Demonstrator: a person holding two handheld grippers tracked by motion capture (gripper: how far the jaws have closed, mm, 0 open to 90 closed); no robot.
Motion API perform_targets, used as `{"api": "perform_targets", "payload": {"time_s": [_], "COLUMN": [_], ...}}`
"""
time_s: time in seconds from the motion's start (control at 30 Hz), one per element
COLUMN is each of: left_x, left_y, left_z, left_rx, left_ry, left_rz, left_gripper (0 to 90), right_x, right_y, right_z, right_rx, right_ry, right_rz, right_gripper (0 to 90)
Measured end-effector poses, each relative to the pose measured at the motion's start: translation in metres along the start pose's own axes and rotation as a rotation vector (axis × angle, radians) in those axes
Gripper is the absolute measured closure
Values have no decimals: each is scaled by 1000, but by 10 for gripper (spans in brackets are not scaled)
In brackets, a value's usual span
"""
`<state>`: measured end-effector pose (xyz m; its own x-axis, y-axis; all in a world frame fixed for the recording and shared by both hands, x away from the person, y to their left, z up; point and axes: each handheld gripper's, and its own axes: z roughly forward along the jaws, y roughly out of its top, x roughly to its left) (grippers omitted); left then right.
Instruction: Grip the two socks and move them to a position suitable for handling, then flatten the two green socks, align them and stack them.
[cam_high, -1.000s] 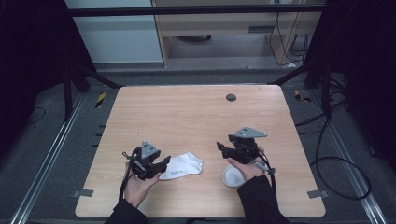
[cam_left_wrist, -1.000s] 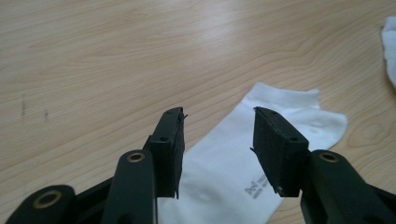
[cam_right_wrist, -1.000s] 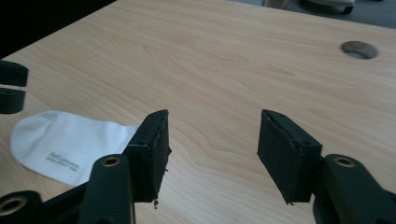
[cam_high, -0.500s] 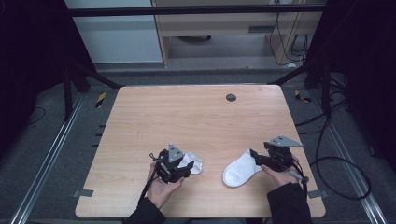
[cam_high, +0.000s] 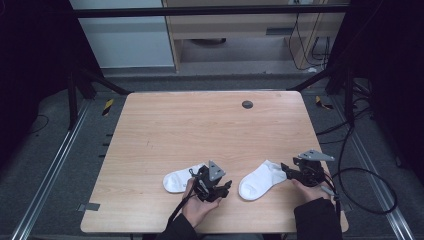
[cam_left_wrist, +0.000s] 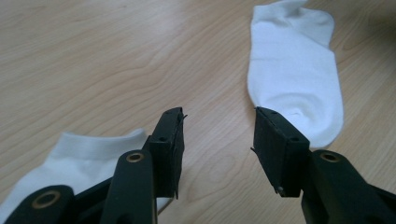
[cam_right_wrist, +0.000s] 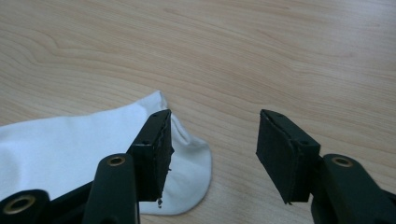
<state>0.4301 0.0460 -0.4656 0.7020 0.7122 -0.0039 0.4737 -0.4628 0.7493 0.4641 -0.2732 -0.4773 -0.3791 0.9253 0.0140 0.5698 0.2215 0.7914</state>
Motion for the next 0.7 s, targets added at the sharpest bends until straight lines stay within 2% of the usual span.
{"api": "perform_targets", "payload": {"time_s": [0.13, 0.33, 0.4, 0.57, 0.7], "left_x": [-11, -22, -25, -27, -26], "left_y": [0, 0, 1, -1, -4], "left_z": [10, 20, 24, 34, 39], "left_rx": [11, 30, 40, 92, 109], "left_ry": [-17, -37, -33, -33, -39], "left_rz": [14, 17, 26, 21, 6], "left_gripper": [522, 520, 523, 585, 662], "right_x": [-2, 2, 4, 5, 6], "right_y": [-2, -3, -3, -3, -4], "right_z": [6, 15, 18, 27, 33], "right_rx": [14, 45, 50, 74, 87], "right_ry": [14, 39, 46, 52, 61], "right_rz": [2, -21, -33, -58, -88], "right_gripper": [490, 507, 511, 539, 603]}}
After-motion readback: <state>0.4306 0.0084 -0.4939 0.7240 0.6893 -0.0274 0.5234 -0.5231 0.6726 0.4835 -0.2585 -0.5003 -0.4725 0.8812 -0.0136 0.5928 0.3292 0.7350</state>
